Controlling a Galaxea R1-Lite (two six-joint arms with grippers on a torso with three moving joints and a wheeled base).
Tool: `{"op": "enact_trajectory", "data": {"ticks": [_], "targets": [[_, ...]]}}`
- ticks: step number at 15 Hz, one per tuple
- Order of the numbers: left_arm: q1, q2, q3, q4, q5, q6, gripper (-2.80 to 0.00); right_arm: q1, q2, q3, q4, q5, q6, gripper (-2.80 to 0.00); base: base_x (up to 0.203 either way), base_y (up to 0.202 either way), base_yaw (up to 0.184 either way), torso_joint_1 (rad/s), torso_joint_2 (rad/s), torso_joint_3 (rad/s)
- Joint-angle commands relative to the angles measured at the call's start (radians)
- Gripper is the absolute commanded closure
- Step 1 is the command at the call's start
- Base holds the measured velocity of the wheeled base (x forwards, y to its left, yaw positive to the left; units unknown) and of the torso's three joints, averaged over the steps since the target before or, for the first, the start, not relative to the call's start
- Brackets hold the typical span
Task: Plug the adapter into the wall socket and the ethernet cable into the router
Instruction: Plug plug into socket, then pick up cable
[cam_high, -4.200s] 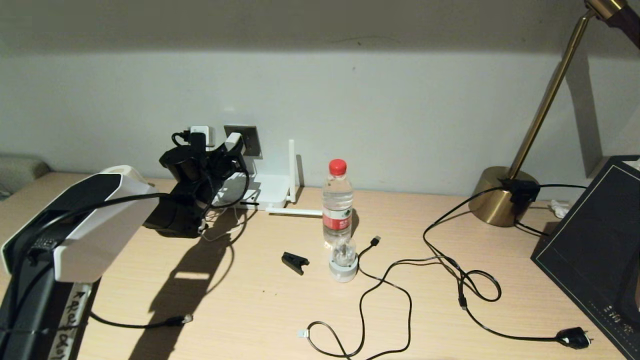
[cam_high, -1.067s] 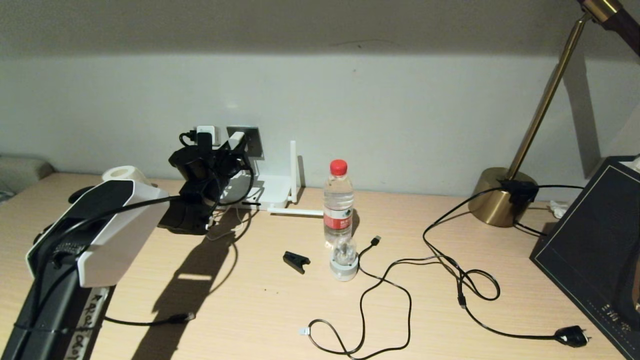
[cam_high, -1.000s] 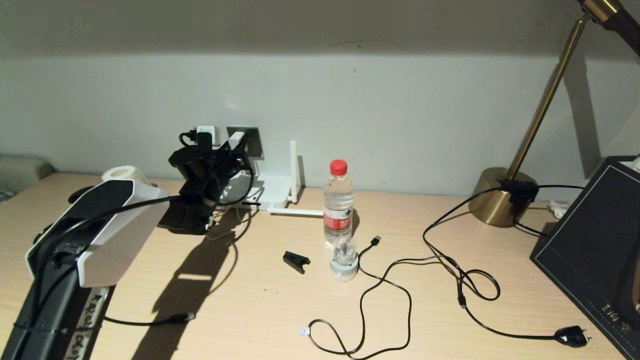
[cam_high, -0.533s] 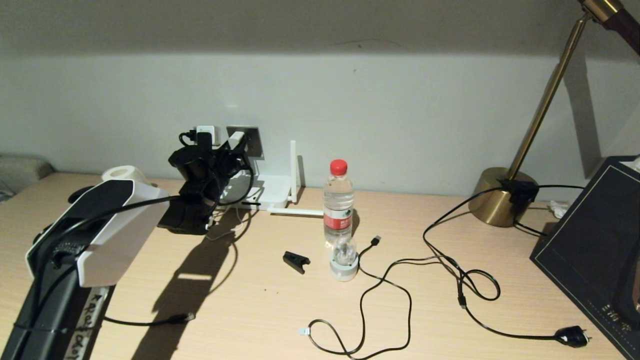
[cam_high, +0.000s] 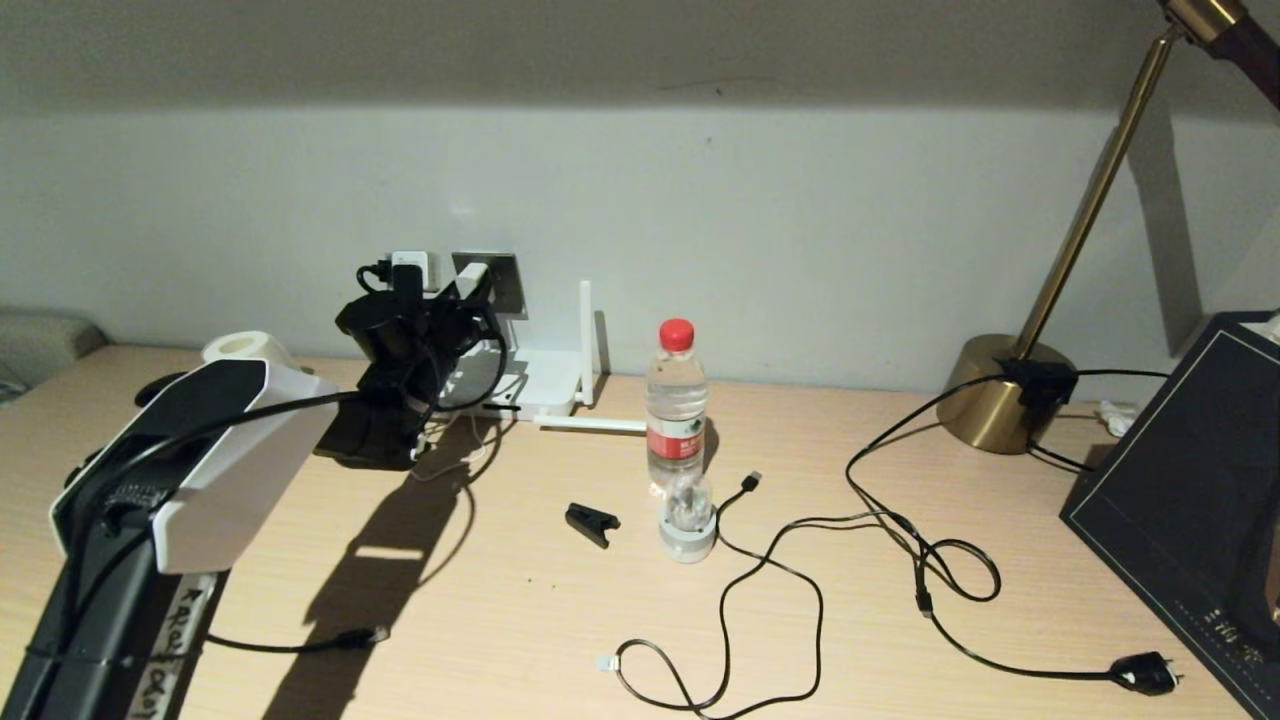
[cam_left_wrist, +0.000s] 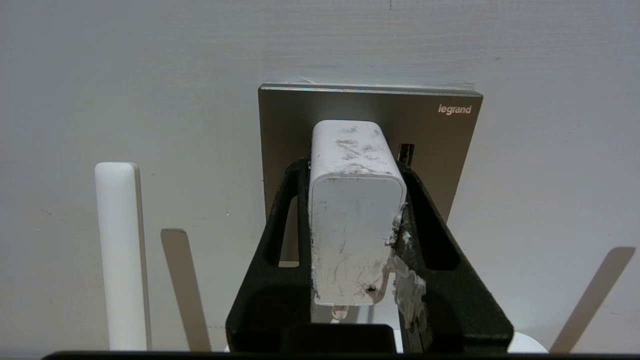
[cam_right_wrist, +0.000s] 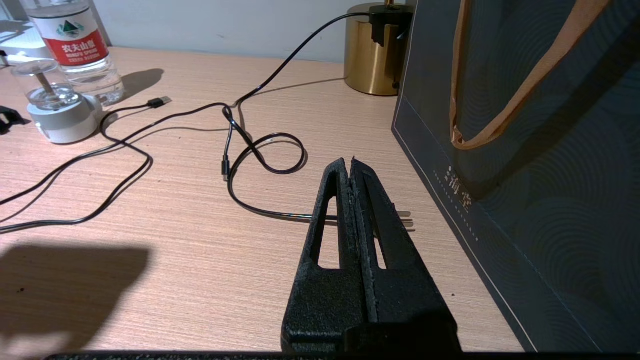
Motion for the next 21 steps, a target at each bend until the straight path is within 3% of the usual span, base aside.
{"op": "enact_trajectory", "data": {"ticks": [1,2,3,13,17,21], "targets": [[-0.003,-0.009,0.021,-0.004,-0.002,0.0,0.0,0.0,0.002,0.035,-0.001,0.0,0.0,0.0,0.0,0.0,0.0,0.0,0.0,0.0],[-0.003,-0.009,0.021,-0.004,-0.002,0.0,0.0,0.0,0.002,0.035,-0.001,0.0,0.0,0.0,0.0,0.0,0.0,0.0,0.0,0.0],[-0.003,-0.01,0.021,-0.004,-0.002,0.0,-2.8,0.0,0.002,0.035,-0.001,0.0,0.0,0.0,0.0,0.0,0.0,0.0,0.0,0.0],[-0.005,-0.023,0.036,-0.032,-0.001,0.0,-2.8,0.0,0.002,0.035,-0.001,0.0,0.0,0.0,0.0,0.0,0.0,0.0,0.0,0.0],[-0.016,-0.122,0.154,-0.075,-0.005,0.0,-2.8,0.0,0.002,0.035,-0.001,0.0,0.0,0.0,0.0,0.0,0.0,0.0,0.0,0.0],[-0.026,-0.325,0.314,-0.08,-0.013,0.001,-2.8,0.0,0.002,0.035,-0.001,0.0,0.0,0.0,0.0,0.0,0.0,0.0,0.0,0.0]]}}
